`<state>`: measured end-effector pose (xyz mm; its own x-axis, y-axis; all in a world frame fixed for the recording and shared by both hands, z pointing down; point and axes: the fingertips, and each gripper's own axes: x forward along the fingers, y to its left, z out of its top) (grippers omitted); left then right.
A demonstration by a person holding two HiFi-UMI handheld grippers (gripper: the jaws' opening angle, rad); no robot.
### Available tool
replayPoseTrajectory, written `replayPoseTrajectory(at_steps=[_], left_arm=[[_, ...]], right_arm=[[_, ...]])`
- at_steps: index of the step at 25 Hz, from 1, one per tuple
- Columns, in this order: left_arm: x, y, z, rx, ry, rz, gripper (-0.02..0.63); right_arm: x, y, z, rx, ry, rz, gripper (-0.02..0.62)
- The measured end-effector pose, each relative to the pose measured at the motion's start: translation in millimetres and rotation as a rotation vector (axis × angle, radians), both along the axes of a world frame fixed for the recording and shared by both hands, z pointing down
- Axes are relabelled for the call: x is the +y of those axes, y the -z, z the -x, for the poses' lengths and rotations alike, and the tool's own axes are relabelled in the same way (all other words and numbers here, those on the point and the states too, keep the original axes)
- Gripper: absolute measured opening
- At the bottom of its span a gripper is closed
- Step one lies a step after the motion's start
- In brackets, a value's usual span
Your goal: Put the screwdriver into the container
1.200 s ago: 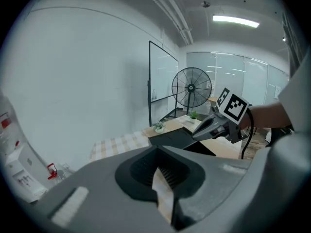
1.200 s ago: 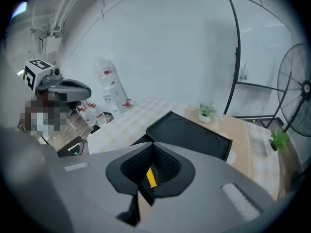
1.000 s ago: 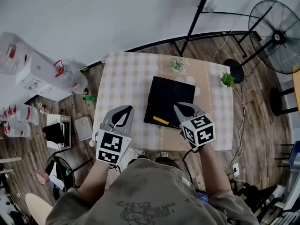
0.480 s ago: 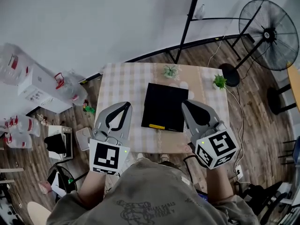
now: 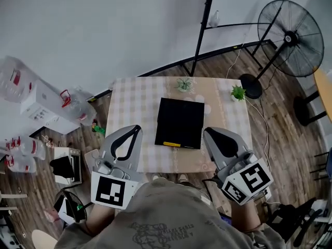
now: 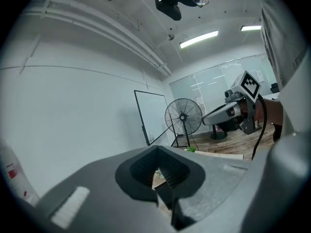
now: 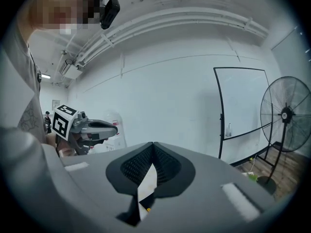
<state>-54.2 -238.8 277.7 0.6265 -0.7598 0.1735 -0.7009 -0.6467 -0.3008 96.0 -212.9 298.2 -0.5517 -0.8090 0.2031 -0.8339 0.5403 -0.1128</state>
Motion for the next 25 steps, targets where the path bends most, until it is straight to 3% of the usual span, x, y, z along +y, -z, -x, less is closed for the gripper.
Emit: replayPoseTrajectory(at_steps=[6,25], left_arm=[[10.5,-14.3,-0.6,-0.007,-0.018,0.033,0.002],[11.0,-19.0,18.5,0.042,0.072,0.084,0.002]], right_arm=[[12.1,-20.0,5.2,-0.007,0.015,0.063,0.028],[10.1,-36.9,5.4,0.054,-0.003,0.081,0.027]])
